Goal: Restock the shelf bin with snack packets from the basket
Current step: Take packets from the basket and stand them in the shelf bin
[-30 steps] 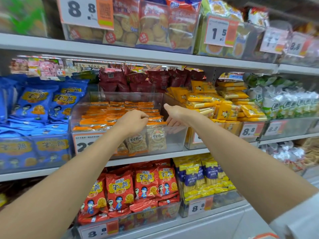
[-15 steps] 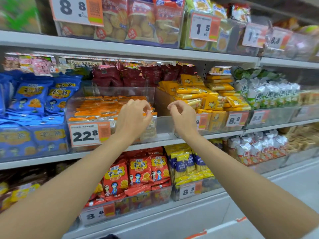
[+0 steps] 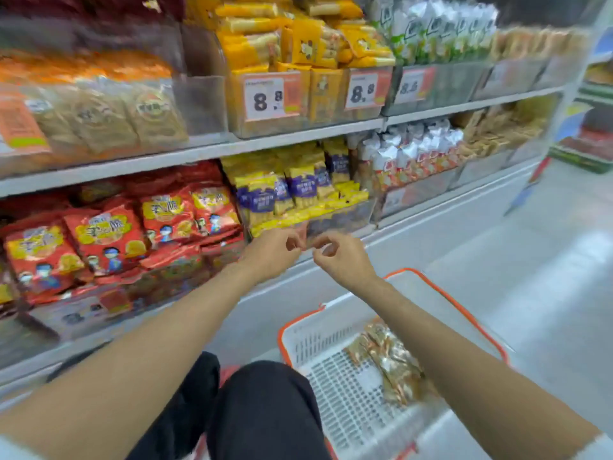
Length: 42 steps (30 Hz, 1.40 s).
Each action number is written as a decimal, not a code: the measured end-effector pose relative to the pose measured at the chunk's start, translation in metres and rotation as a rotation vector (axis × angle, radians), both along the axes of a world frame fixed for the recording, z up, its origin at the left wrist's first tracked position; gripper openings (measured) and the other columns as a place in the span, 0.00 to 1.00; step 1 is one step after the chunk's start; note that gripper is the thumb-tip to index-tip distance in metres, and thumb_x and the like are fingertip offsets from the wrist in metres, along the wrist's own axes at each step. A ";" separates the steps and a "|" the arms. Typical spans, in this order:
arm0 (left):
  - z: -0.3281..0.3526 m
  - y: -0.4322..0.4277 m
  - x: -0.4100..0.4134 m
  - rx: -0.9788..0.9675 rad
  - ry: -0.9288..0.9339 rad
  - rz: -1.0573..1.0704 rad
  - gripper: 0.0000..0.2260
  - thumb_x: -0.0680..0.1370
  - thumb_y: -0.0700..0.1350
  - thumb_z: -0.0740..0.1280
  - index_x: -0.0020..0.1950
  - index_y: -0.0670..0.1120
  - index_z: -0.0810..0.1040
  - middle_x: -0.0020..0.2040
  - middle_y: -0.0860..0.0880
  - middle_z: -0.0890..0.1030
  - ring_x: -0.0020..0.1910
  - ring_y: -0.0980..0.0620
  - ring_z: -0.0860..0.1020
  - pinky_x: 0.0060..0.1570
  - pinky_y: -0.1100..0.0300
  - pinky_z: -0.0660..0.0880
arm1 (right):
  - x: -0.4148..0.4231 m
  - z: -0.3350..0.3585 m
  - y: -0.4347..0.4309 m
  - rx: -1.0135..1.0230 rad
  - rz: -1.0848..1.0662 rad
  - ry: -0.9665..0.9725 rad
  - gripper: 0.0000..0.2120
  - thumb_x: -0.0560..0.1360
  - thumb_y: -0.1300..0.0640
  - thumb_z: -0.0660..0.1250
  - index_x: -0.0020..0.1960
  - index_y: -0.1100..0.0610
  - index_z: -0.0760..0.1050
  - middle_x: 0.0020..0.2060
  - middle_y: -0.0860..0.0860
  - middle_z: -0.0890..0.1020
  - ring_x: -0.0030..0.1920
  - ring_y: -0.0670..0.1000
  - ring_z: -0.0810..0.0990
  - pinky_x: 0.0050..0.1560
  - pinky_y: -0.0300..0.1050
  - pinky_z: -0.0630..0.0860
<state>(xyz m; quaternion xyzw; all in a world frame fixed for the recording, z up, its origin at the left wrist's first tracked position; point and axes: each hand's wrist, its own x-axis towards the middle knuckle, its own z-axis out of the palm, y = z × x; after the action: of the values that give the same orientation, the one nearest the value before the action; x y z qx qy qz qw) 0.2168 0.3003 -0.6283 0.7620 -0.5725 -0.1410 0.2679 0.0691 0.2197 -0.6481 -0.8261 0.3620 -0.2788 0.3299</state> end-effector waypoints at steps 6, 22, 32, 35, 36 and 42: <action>-0.109 -0.016 -0.064 0.220 0.305 -0.027 0.04 0.77 0.39 0.66 0.45 0.46 0.80 0.39 0.50 0.80 0.35 0.51 0.78 0.40 0.57 0.76 | -0.080 -0.105 -0.003 0.237 -0.044 0.206 0.07 0.73 0.60 0.70 0.51 0.57 0.81 0.40 0.47 0.81 0.40 0.45 0.78 0.38 0.30 0.70; -0.271 -0.028 -0.102 0.461 0.800 0.296 0.06 0.78 0.38 0.66 0.53 0.41 0.80 0.54 0.44 0.79 0.39 0.50 0.79 0.39 0.57 0.73 | -0.166 -0.319 -0.032 0.658 -0.052 0.936 0.16 0.81 0.58 0.59 0.63 0.67 0.74 0.62 0.63 0.76 0.61 0.61 0.76 0.60 0.53 0.74; -0.294 -0.040 -0.089 0.392 0.937 0.549 0.07 0.77 0.37 0.64 0.52 0.43 0.81 0.45 0.47 0.80 0.39 0.53 0.79 0.45 0.56 0.76 | -0.082 -0.400 -0.086 0.435 0.061 0.957 0.34 0.81 0.57 0.59 0.79 0.61 0.43 0.79 0.55 0.42 0.79 0.56 0.44 0.77 0.56 0.52; -0.296 -0.043 -0.089 0.393 0.950 0.598 0.06 0.77 0.38 0.64 0.50 0.43 0.80 0.42 0.47 0.80 0.39 0.52 0.79 0.45 0.57 0.76 | -0.086 -0.416 -0.066 0.403 0.140 1.060 0.38 0.79 0.60 0.60 0.79 0.61 0.39 0.79 0.54 0.40 0.78 0.56 0.39 0.76 0.59 0.51; -0.297 -0.044 -0.090 0.400 0.951 0.601 0.06 0.77 0.38 0.64 0.50 0.44 0.80 0.41 0.47 0.80 0.40 0.51 0.79 0.46 0.56 0.76 | -0.088 -0.417 -0.055 0.377 0.115 1.044 0.38 0.77 0.61 0.61 0.79 0.60 0.42 0.79 0.54 0.43 0.79 0.56 0.41 0.75 0.58 0.55; -0.305 -0.048 -0.093 0.451 0.935 0.608 0.08 0.77 0.40 0.64 0.53 0.44 0.81 0.41 0.49 0.82 0.48 0.46 0.82 0.51 0.51 0.79 | -0.094 -0.422 -0.016 0.272 0.081 0.878 0.13 0.78 0.53 0.64 0.57 0.59 0.78 0.64 0.58 0.71 0.65 0.61 0.69 0.60 0.54 0.72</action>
<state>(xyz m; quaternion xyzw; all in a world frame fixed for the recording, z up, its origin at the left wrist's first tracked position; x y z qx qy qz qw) 0.1243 0.2528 -0.9335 0.7867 -0.1064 -0.4962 0.3514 -0.0253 0.2039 -1.0703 -0.8287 0.4681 0.1608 0.2615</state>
